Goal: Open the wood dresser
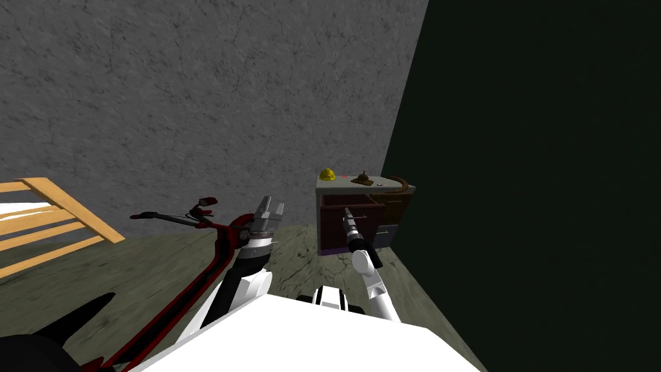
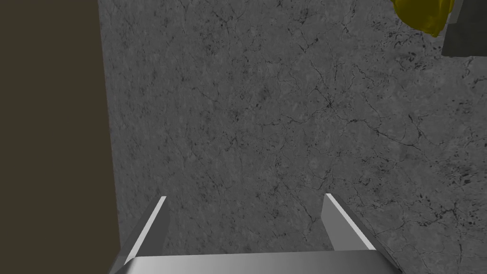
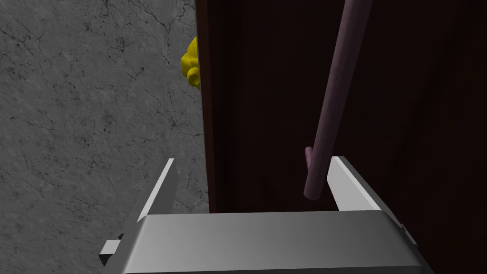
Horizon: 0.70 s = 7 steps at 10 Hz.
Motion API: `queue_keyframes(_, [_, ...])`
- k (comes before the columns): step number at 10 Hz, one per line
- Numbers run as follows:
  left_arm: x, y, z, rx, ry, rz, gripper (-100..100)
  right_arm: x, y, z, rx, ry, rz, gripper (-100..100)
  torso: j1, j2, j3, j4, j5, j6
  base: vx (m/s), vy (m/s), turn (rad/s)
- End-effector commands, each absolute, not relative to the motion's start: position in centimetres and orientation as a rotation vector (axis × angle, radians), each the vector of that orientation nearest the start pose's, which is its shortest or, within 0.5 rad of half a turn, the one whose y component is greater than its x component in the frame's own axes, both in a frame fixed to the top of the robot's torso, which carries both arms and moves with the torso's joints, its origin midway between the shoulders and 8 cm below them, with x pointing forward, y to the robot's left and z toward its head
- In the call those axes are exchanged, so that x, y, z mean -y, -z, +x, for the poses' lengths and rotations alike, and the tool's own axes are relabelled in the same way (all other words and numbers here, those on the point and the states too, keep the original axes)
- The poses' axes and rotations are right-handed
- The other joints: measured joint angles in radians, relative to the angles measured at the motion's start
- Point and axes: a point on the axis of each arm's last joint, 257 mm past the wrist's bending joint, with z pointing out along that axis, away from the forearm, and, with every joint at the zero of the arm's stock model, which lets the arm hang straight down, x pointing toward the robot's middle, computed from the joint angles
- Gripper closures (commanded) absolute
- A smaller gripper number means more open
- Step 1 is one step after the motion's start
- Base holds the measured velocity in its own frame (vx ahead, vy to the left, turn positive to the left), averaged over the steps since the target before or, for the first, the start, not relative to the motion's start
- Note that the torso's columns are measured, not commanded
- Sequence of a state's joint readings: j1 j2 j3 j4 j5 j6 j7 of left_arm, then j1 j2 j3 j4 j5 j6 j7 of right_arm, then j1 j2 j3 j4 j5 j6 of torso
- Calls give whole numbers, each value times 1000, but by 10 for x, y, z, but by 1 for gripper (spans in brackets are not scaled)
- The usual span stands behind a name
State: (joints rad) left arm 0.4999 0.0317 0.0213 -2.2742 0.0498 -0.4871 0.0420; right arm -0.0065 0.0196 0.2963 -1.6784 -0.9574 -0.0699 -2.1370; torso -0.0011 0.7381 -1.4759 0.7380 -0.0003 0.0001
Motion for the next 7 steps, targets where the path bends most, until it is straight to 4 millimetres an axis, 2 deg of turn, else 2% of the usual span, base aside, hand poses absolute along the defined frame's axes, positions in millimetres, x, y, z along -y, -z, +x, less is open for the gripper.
queue_keyframes(1, [-290,-20,346,-606,1348,-695,0,63,141,530,-889,1081,-1208,-100,1,0,0,0,0,0,-21,37,-184])
queue_keyframes(3, [-290,-20,346,-606,1348,-695,0,59,135,532,-874,1067,-1215,-100,2,1,0,1,0,-1,-16,30,-59])
queue_keyframes(4, [-290,-20,346,-606,1348,-695,0,63,142,532,-888,1073,-1216,-100,2,2,1,3,1,-1,-2,14,-21])
queue_keyframes(5, [-290,-20,346,-606,1348,-695,0,62,142,532,-886,1071,-1221,0,1,2,2,2,1,-1,0,0,0])
queue_keyframes(7, [-290,-20,346,-606,1348,-695,0,63,144,531,-888,1071,-1223,0,1,1,1,1,0,0,0,0,0])
